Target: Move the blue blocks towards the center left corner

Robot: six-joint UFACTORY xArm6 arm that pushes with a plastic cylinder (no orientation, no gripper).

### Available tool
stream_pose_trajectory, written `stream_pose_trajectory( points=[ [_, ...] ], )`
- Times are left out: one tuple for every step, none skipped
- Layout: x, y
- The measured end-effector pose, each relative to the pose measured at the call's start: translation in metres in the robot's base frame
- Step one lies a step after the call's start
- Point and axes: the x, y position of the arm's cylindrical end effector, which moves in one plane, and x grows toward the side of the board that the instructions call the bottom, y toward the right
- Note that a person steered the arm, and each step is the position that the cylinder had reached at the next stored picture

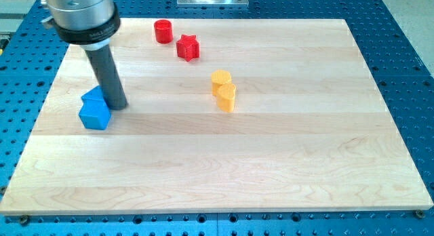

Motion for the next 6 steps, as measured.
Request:
stream_pose_trajectory(
  points=[
    [-0.005,-0.007],
    [0.034,0.037],
    [0.068,0.027],
    [0.059,0.0],
    [0.041,0.0],
    [0.041,0.0]
  ],
)
